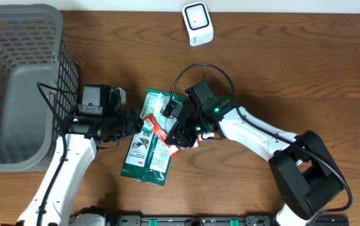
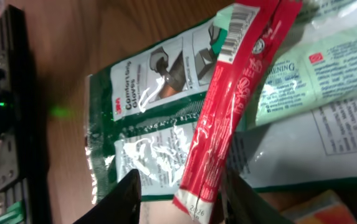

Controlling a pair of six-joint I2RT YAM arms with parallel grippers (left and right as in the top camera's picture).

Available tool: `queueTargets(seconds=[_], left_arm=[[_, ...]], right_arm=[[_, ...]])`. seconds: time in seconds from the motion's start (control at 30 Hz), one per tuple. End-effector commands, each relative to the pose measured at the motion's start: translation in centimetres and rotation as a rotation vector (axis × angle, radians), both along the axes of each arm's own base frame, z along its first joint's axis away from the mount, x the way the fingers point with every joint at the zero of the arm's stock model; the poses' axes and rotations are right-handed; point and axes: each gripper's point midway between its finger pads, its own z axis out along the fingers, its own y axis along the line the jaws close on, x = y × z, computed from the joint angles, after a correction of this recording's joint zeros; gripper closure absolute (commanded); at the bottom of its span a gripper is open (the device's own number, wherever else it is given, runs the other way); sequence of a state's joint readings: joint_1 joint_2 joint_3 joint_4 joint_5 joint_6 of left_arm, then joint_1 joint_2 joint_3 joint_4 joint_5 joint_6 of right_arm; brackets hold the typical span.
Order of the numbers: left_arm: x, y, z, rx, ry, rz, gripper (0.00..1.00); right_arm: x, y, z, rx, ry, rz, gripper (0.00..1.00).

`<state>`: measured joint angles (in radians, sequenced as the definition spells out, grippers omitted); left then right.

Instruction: Scan the item barcode

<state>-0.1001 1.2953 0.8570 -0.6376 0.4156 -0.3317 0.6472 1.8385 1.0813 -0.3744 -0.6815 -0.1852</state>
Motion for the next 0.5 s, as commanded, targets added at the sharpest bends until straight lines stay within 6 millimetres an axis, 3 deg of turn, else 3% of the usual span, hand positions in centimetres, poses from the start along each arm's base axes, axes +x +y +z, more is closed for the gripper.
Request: queueTargets(seconds=[0.0, 0.1, 0.47], left_arm=[[0.0, 0.0, -0.4, 0.014, 0.001, -0.022, 0.53], [0.3, 0.0, -0.8, 0.014, 0.007, -0.021, 0.54], [0.5, -1.6, -2.3, 0.021, 0.027, -0.084, 0.54]], right_arm=[[0.4, -0.4, -0.4, -0.03, -0.015, -0.064, 0.6], [1.5, -1.2, -1.5, -0.092, -0.038, -0.148, 0.58], [1.1, -0.9, -2.6, -0.097, -0.028, -0.137, 0.6]])
